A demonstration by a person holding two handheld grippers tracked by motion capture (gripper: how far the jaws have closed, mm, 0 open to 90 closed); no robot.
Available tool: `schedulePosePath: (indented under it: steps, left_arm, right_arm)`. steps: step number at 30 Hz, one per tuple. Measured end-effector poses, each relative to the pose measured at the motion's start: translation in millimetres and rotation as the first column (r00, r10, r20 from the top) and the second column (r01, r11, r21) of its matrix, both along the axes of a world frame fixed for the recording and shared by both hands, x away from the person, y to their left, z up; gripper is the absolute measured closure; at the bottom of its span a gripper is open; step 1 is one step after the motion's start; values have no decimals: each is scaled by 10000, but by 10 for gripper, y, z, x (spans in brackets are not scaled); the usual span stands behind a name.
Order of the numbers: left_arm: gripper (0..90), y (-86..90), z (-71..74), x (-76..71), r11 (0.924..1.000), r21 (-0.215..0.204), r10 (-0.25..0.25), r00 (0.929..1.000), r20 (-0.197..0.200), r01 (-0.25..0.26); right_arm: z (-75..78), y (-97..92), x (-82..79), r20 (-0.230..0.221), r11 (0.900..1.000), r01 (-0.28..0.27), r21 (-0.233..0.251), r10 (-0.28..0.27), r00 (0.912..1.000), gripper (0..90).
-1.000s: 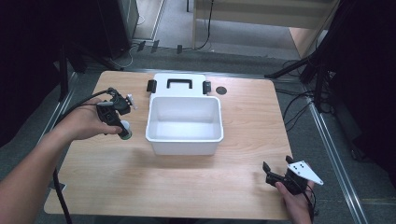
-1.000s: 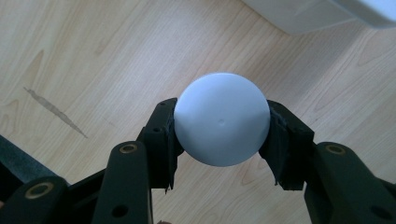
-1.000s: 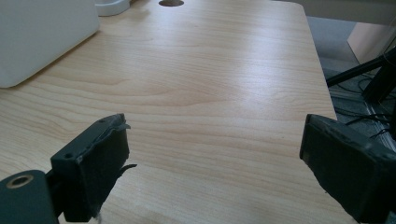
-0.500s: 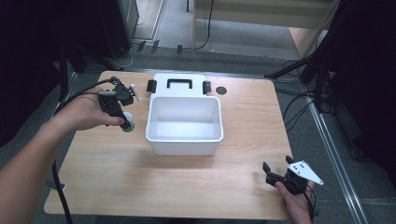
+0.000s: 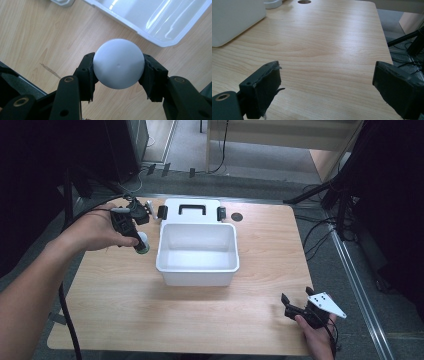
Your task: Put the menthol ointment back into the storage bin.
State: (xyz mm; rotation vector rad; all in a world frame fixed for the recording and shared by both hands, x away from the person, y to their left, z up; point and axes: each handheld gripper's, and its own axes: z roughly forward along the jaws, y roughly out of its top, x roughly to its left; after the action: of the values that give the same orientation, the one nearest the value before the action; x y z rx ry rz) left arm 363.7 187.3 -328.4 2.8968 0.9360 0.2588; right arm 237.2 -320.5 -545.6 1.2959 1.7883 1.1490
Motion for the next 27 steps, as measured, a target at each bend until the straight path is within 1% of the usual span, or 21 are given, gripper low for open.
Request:
schedulePosePath:
  steps: [3, 8, 9, 10, 12, 17, 19, 22, 23, 24, 26, 27]
  left_arm:
    - [511, -35, 41, 3, 10000, 19, -48, 10000, 29, 48]
    - [511, -87, 93, -2, 9999, -23, -113, 9998, 185, 113]
    - [511, -94, 101, 0, 9999, -21, -134, 9998, 158, 135]
    - [511, -107, 106, 1, 9998, -82, -167, 9997, 173, 168]
    - [511, -136, 108, 1, 9998, -90, -164, 9997, 173, 166]
    - [511, -200, 118, 20, 9994, -18, -358, 9992, 154, 358]
    - [511, -231, 123, 24, 9993, -105, -349, 9992, 190, 351]
    - [511, -278, 136, 36, 9989, -43, -476, 9987, 164, 477]
    - [511, -294, 131, 33, 9990, -134, -420, 9989, 197, 423]
    - [511, -314, 135, 39, 9987, -100, -504, 9986, 179, 506]
    - [511, -357, 127, 41, 9984, -172, -529, 9984, 176, 532]
    - [511, -369, 125, 46, 9980, -121, -613, 9980, 149, 615]
  right_arm:
    - [0, 0, 0, 7, 10000, -3, 6, 3, 10000, 83]
    - [0, 0, -1, 5, 10000, -1, 25, 1, 10000, 83]
    - [0, -1, -1, 12, 10000, -12, 18, 12, 10000, 83]
    - [0, 0, -1, 12, 10000, -14, 19, 14, 10000, 83]
    - [0, -1, -1, 12, 10000, -17, 21, 17, 10000, 83]
    - [0, -1, -1, 11, 10000, -19, 24, 19, 10000, 83]
    - [0, -3, 0, 8, 10000, -29, 16, 29, 10000, 83]
    - [0, -4, 1, -4, 10000, -42, 8, 42, 10000, 84]
    - [0, -4, 0, -12, 10000, -36, 17, 36, 10000, 84]
    - [0, -4, 0, -11, 10000, -41, 19, 41, 10000, 84]
    - [0, -3, 0, -6, 10000, -43, 35, 43, 10000, 84]
    - [0, -4, 0, -3, 10000, -57, 30, 57, 10000, 84]
